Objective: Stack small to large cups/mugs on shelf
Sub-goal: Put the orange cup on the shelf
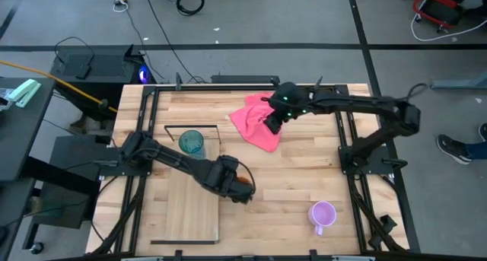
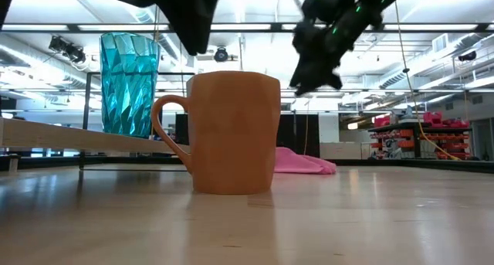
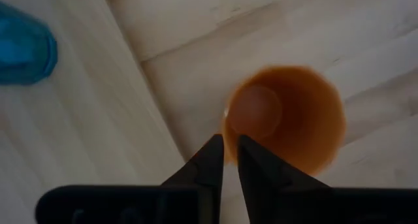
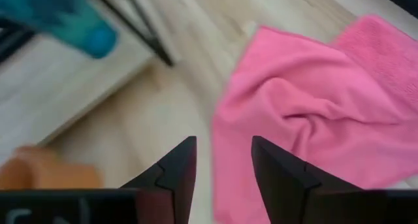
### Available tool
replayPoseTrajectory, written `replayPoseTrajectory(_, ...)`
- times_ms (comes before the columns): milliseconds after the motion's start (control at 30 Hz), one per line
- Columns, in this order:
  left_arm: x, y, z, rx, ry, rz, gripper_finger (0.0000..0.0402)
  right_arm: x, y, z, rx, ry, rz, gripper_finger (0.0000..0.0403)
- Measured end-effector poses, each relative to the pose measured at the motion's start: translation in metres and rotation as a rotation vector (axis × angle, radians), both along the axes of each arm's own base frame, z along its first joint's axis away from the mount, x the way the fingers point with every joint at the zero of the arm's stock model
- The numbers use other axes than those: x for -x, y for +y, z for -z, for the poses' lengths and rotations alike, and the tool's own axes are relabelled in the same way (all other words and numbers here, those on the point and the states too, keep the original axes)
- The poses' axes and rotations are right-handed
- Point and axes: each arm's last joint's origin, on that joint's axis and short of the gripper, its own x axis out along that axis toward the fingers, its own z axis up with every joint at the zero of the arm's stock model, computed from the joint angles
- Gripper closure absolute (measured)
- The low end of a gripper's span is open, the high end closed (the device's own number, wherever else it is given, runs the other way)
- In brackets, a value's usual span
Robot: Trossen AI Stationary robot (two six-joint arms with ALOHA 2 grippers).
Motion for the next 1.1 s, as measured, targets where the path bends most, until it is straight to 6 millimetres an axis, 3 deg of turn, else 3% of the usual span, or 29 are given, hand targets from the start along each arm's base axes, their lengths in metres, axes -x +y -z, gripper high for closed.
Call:
replayPoseTrajectory(267, -0.002, 0.010, 0.015, 0.029, 0.064, 0.035, 0.0311, 0.028, 0.055, -0.044, 0.030, -0.108, -0.148, 0.0248)
replayPoseTrajectory(433, -0.003, 0.011, 0.016, 0.039, 0.064, 0.054, 0.0297, 0.041, 0.079, -0.060, 0.064, -0.165, -0.184, 0.0249)
replayPoseTrajectory(933, -0.010, 0.018, 0.016, 0.049, 0.030, 0.088, 0.0294, 0.038, 0.107, -0.058, 0.063, -0.145, -0.233, 0.0249)
replayPoseTrajectory(1100, -0.016, 0.015, 0.031, 0.069, 0.071, 0.118, 0.0294, 0.038, 0.108, -0.058, 0.057, -0.144, -0.233, 0.0249)
